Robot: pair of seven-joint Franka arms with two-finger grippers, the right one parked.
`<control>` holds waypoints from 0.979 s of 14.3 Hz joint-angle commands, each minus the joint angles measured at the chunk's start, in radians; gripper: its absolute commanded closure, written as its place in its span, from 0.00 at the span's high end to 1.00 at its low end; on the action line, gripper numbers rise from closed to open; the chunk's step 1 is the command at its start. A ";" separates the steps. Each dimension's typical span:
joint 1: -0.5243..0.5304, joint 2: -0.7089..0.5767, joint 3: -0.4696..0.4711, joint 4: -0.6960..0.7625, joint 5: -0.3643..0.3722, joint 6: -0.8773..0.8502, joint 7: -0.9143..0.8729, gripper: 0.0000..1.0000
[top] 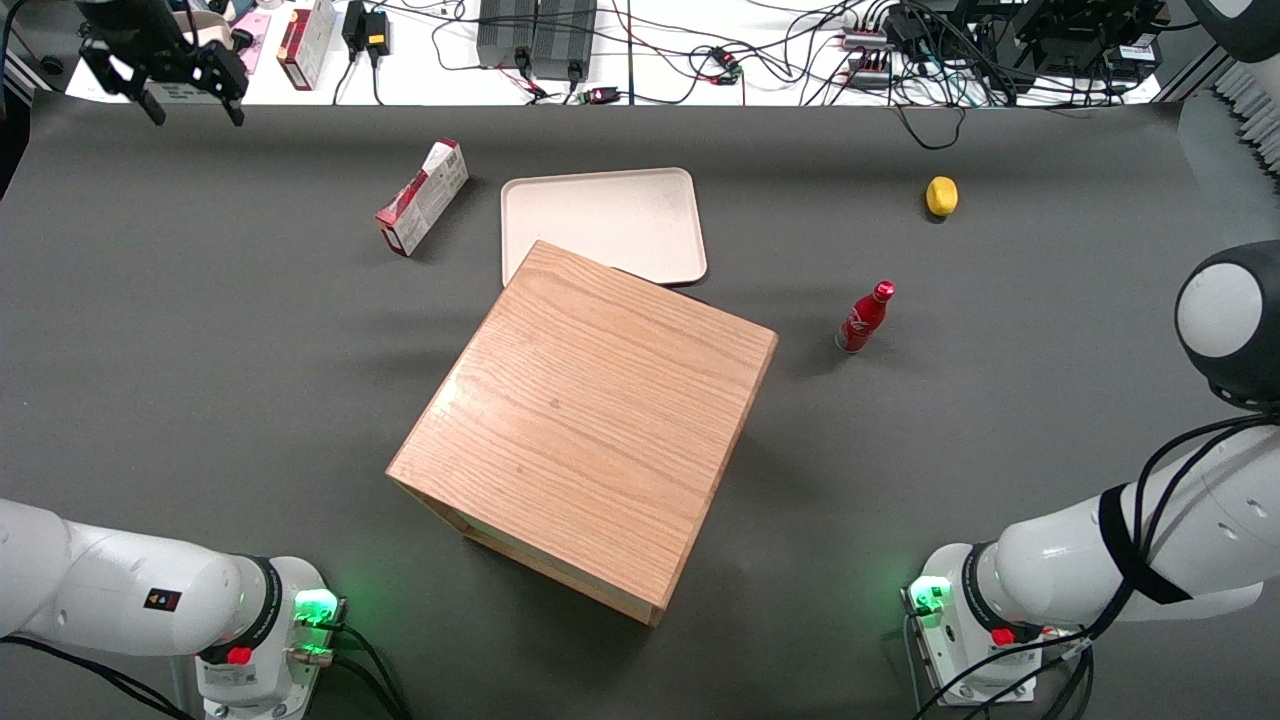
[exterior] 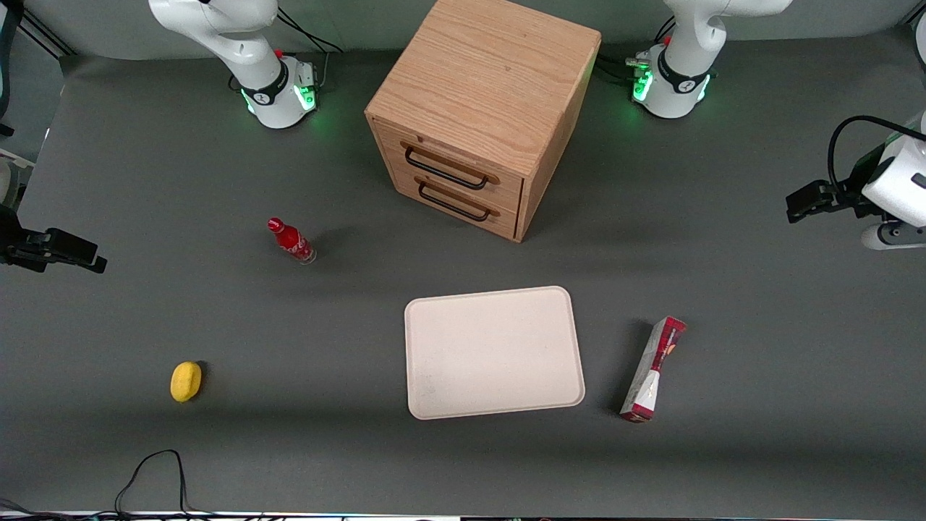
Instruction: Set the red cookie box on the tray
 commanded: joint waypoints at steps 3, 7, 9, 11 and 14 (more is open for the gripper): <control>-0.010 0.378 -0.027 0.468 -0.057 -0.108 0.000 1.00; -0.010 0.544 -0.093 0.639 -0.059 -0.061 -0.024 1.00; -0.010 0.553 -0.107 0.635 -0.059 -0.039 -0.042 1.00; -0.010 0.556 -0.113 0.633 -0.072 -0.041 -0.032 1.00; -0.009 0.550 -0.118 0.599 -0.072 -0.042 0.049 1.00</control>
